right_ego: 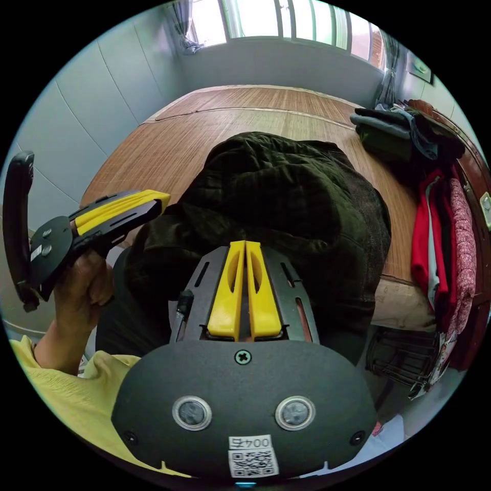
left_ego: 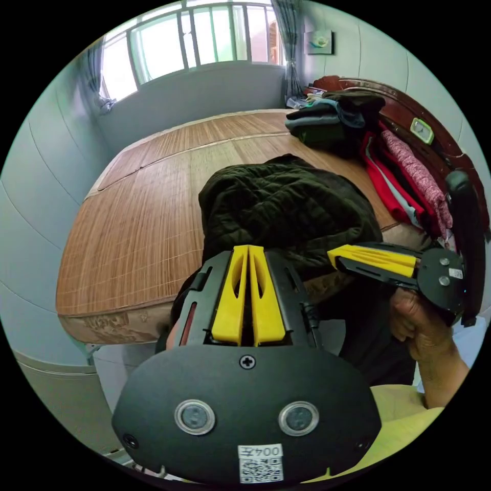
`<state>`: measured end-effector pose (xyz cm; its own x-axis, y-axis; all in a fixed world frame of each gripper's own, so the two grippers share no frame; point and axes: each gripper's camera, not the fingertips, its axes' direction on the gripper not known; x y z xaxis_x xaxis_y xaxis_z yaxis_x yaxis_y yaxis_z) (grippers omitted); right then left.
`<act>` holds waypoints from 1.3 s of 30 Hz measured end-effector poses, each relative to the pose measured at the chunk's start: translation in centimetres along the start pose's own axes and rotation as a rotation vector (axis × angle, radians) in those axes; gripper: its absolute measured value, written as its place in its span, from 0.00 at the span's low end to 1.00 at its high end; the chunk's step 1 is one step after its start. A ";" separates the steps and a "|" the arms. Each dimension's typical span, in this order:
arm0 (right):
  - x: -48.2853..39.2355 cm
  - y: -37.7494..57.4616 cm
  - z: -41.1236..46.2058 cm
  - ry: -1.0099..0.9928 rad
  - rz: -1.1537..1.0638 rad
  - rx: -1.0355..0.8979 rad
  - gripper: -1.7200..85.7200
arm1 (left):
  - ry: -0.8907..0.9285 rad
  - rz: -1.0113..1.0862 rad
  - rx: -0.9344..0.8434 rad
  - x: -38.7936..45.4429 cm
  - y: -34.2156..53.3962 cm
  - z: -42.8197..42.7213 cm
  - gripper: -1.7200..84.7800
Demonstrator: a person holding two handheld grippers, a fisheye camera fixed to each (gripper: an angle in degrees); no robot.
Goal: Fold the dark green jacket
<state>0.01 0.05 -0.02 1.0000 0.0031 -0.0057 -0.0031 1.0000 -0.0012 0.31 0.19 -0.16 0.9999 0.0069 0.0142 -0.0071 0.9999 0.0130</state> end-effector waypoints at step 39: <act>-0.8 3.7 -1.2 0.046 0.000 0.044 0.01 | 0.079 -0.119 -0.101 -0.6 0.8 2.7 0.02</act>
<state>-0.85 3.77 -1.21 0.9986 0.0045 -0.0518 -0.0023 0.9991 0.0428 -0.33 0.91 2.52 0.9915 -0.1150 -0.0601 0.1093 0.9899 -0.0908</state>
